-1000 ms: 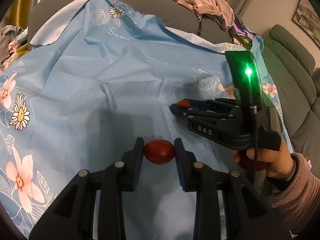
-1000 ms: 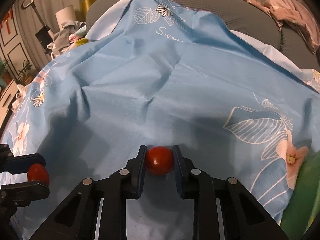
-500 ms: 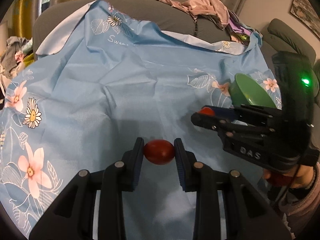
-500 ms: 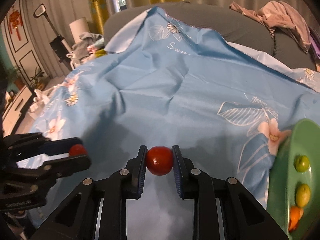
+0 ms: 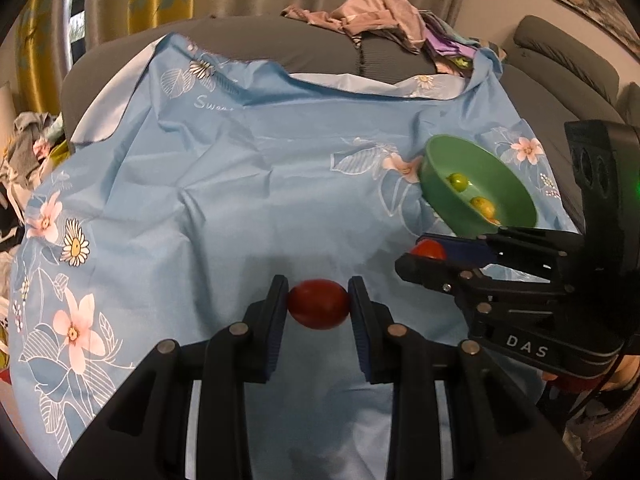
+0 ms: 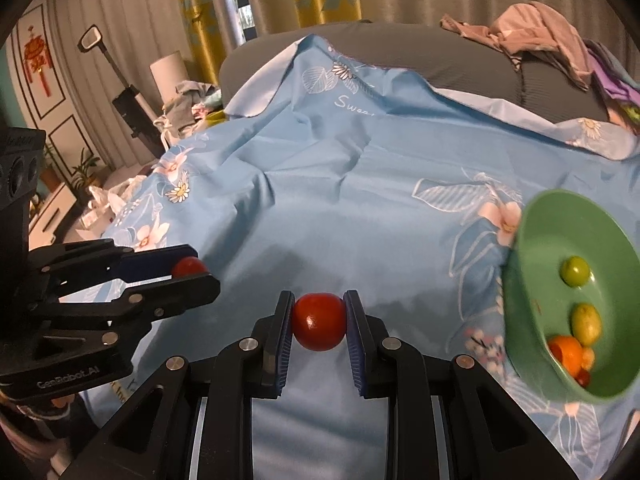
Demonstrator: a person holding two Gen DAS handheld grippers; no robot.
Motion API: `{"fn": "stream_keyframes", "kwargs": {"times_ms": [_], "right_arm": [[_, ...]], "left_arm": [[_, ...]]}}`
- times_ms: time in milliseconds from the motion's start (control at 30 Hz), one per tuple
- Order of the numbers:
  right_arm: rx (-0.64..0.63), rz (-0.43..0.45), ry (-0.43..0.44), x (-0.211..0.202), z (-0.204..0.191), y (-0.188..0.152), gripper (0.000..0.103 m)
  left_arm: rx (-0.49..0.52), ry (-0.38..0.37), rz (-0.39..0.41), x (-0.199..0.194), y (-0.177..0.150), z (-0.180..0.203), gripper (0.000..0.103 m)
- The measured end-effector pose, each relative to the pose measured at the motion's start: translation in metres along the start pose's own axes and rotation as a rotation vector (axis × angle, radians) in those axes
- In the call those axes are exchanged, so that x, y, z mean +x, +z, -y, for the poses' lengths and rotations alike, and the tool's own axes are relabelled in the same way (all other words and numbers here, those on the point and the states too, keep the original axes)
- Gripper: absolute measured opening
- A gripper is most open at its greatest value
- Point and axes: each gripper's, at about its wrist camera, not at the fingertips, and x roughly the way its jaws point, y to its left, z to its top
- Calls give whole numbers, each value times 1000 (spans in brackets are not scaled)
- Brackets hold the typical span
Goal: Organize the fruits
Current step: 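Carry both red cherry tomatoes into the green bowl and lower them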
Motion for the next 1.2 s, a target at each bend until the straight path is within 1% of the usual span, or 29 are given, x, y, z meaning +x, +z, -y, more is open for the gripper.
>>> {"fn": "stream_keyframes", "kwargs": {"times_ms": [400,733,867,1000,1200], "right_arm": [[62,66,-38,-44,26,-18,27],[138,146,-111,-81,71,-23,27],[167,165,-140,-90,89,-25,27],[204,181,-165,-97,110,-29,27],[247,187,-195,-102,135,-35,27]], "left_arm": [[91,-15,15,-8,9,47,31],[187,-78,27,8,38,97,31],[229,-100,21,16,47,116,31],[282,-108,14,25,55,134,31],[326,-123,2,40,65,156,31]]}}
